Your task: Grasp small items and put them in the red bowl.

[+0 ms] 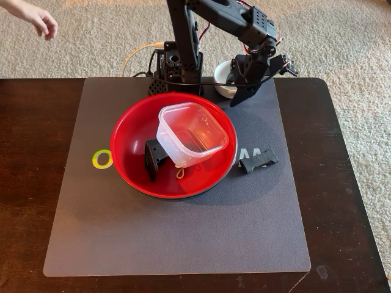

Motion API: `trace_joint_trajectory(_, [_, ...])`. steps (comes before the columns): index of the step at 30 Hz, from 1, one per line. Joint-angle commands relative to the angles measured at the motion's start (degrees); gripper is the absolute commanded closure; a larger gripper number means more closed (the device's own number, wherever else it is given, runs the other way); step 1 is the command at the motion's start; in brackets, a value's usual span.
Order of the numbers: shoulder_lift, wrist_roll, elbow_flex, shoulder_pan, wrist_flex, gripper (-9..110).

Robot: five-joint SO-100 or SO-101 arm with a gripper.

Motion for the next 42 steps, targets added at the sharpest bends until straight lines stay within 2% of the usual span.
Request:
trace_joint_trajectory(1, [-1.32, -1.76, -0.88, 1.41, -2.37, 91])
trace_joint_trajectory(3, [-1.49, -2.55, -1.05, 1.67, -2.55, 98])
trace_joint_trajectory(8, [-1.76, -3.69, -0.97, 2.64, -2.81, 101])
trace_joint_trajectory(17, [-1.93, -4.39, -1.76, 4.83, -3.08, 101])
trace_joint_trajectory(25, [-2.02, -8.17, -7.47, 12.39, -3.08, 101])
trace_joint_trajectory(42, [-8.96, -16.61, -27.42, 27.16, -3.08, 101])
